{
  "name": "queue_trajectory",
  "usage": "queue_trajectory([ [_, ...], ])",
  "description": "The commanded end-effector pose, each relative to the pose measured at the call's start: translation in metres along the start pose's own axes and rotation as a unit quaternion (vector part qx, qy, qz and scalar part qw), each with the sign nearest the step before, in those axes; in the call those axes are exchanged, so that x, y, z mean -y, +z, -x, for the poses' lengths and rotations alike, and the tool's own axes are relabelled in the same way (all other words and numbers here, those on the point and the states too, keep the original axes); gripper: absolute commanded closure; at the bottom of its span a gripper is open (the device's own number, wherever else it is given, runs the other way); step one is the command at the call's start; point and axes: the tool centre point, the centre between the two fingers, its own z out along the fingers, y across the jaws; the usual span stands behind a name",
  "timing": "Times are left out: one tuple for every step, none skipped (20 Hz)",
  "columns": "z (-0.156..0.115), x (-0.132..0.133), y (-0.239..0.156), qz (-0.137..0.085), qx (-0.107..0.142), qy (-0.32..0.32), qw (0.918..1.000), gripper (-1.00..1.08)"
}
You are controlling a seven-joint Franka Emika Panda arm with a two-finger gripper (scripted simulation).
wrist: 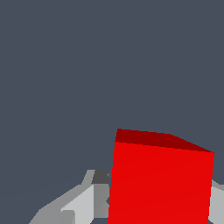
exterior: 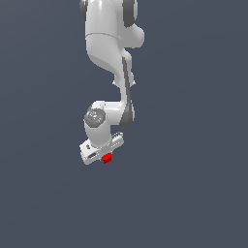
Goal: Pick up the red cube and move it to a goal position.
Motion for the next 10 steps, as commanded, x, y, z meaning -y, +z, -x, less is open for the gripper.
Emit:
queue_trajectory([
  [-0.0008, 0.0011, 0.0005, 0.0, 0.0, -0.001, 1.0, 1.08],
  [-0.0008, 0.0011, 0.0005, 0.0, 0.0, -0.001, 1.0, 1.08],
  [-0.0008, 0.0011, 0.0005, 0.0, 0.0, -0.001, 1.0, 1.08],
  [-0.0008, 0.0011, 0.0005, 0.0, 0.0, -0.001, 1.0, 1.08],
  [0.0, 0.0, 0.0, 0.0, 0.0, 0.0, 1.0, 1.08],
  [0.0, 0.0002, 0.0, 0.0, 0.0, 0.0, 1.0, 1.08],
  [0.0002, 0.0007, -0.0001, 0.0, 0.0, 0.0, 1.0, 1.08],
  [0.0004, 0.0014, -0.0003, 0.0, 0.0, 0.0, 1.0, 1.08],
  [0.0008, 0.0025, -0.0005, 0.0, 0.0, 0.0, 1.0, 1.08],
  [0.0012, 0.004, -0.0008, 0.0, 0.0, 0.0, 1.0, 1.08],
])
